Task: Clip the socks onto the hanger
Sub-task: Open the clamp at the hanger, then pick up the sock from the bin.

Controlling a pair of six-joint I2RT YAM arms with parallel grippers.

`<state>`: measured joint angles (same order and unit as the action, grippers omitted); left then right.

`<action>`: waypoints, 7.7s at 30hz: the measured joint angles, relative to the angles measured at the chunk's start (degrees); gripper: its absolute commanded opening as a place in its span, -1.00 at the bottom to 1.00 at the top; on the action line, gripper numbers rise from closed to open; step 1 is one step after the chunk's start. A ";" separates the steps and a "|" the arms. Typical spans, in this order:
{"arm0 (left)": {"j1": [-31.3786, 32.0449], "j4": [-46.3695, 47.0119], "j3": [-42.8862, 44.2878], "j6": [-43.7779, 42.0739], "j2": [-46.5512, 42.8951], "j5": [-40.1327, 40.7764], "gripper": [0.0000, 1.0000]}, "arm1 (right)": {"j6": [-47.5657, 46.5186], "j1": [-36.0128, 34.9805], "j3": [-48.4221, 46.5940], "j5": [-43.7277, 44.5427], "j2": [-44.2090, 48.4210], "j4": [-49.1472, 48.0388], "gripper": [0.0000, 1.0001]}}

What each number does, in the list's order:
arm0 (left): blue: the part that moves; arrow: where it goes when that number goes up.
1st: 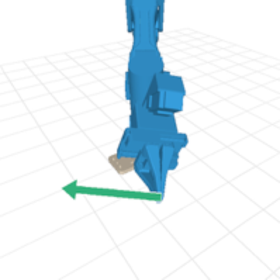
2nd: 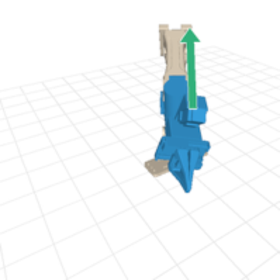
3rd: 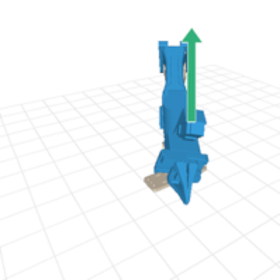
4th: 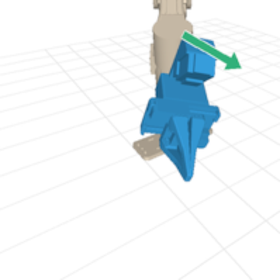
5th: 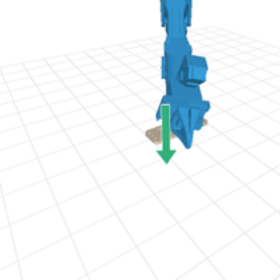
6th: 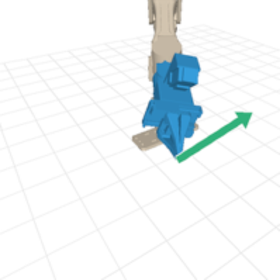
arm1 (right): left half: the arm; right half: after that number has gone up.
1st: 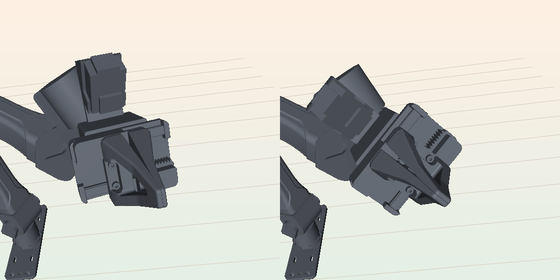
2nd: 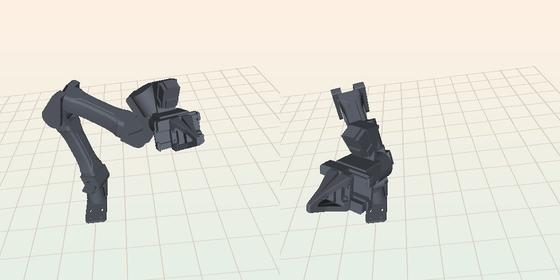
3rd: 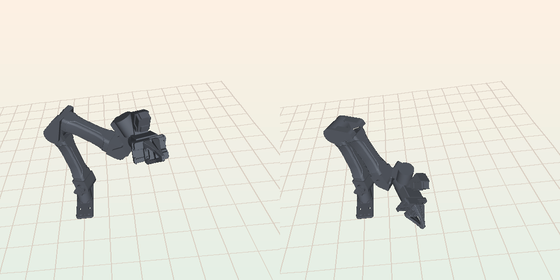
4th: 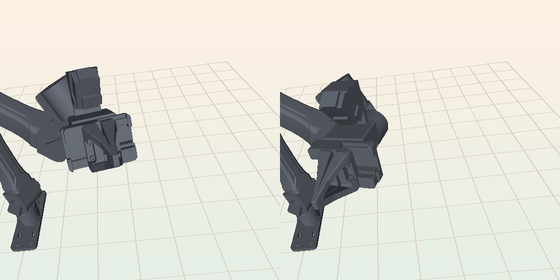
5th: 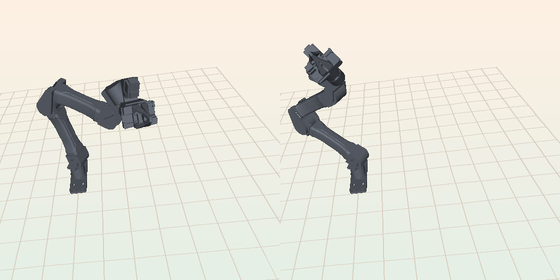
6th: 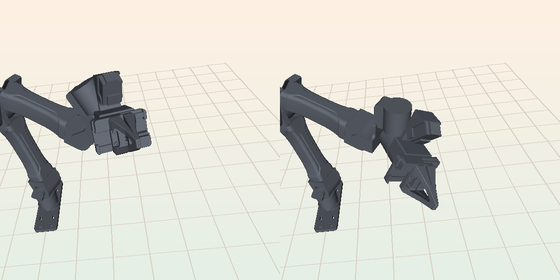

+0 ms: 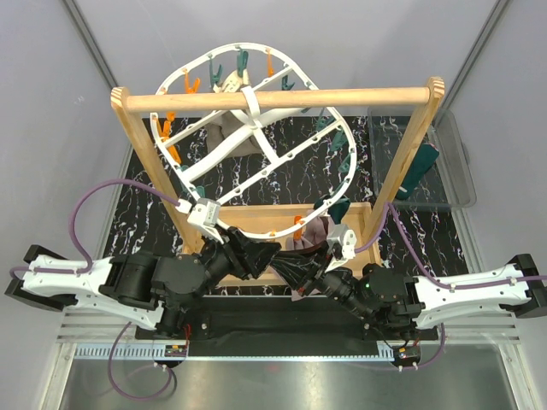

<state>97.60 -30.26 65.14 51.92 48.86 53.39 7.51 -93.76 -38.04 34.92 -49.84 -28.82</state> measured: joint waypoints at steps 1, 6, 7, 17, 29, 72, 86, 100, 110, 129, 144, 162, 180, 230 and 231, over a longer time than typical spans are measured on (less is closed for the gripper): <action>0.00 -0.13 0.11 -0.04 0.35 0.39 0.07 | 0.02 0.00 0.00 0.07 0.02 0.07 -1.00; 0.02 -0.50 0.48 -0.44 1.33 1.70 -0.11 | 0.24 0.00 0.00 0.15 0.09 0.22 -1.00; 0.02 -0.46 0.48 -0.46 1.40 1.88 -0.19 | 0.24 0.00 0.00 0.17 0.07 0.31 -1.00; 0.22 -0.04 0.48 -2.64 1.53 2.82 -1.00 | 1.95 0.00 -1.31 0.94 0.94 4.44 -0.20; 0.22 -0.76 0.48 -2.36 1.55 3.41 -1.00 | 9.84 0.00 -15.04 3.50 8.02 33.90 0.50; -0.07 -2.91 2.54 2.29 7.45 4.98 -1.00 | -66.49 23.12 -110.12 30.14 -38.66 23.02 0.70; -0.04 -7.74 2.67 4.85 4.74 4.46 -1.00 | -27.74 70.27 -104.54 15.41 -42.56 58.60 0.54; 0.00 -9.01 1.51 4.85 1.46 3.61 -1.00 | 12.57 120.06 -73.64 -31.54 -30.03 66.23 0.62; -0.04 -5.22 -1.79 4.83 0.17 3.43 -1.00 | 24.48 125.76 -47.08 -48.57 -41.68 58.66 0.80; -0.04 1.49 -4.90 0.92 -1.14 2.29 -1.00 | 19.63 113.31 -54.55 -36.22 -63.04 53.62 0.52; -0.04 1.88 -4.92 1.46 -0.42 1.90 -1.00 | 16.72 110.01 -71.08 -30.29 -82.44 57.35 0.12; -0.07 1.86 -4.92 2.12 0.07 1.86 -1.00 | 15.67 108.72 -81.07 -26.91 -82.12 65.57 -1.00; -0.07 2.95 -5.62 2.12 -0.11 1.86 -1.00 | 13.99 108.76 -61.77 -41.77 -25.16 62.18 -1.00; -0.07 0.72 -2.80 7.43 5.57 2.29 -1.00 | 22.12 69.44 -39.21 -95.51 4.28 76.02 -1.00; -0.07 0.55 -2.78 7.87 5.68 2.32 -1.00 | 20.74 68.46 -37.79 -95.36 4.28 77.99 -1.00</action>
<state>97.54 -29.71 62.37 59.79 54.54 55.70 28.25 -25.30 -75.83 -60.45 -45.56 49.17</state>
